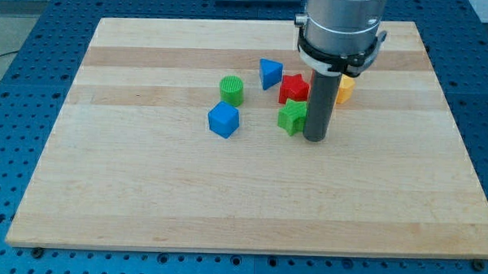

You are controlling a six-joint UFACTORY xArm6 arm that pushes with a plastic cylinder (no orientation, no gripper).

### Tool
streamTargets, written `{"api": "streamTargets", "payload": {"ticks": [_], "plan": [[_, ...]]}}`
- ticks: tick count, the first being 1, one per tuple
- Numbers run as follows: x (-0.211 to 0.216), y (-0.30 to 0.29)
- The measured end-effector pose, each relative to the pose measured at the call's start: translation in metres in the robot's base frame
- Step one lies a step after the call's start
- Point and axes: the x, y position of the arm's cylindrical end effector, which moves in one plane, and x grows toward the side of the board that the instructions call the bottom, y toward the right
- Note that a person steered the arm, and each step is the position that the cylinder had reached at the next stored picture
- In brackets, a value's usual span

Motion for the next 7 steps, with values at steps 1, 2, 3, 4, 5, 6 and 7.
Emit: {"api": "streamTargets", "payload": {"ticks": [1,2,3,4,5,6,7], "plan": [[0.000,0.026],[-0.013,0.028],[-0.015,0.023],[-0.030,0.023],[-0.042,0.023],[-0.044,0.023],[-0.033,0.067]]}}
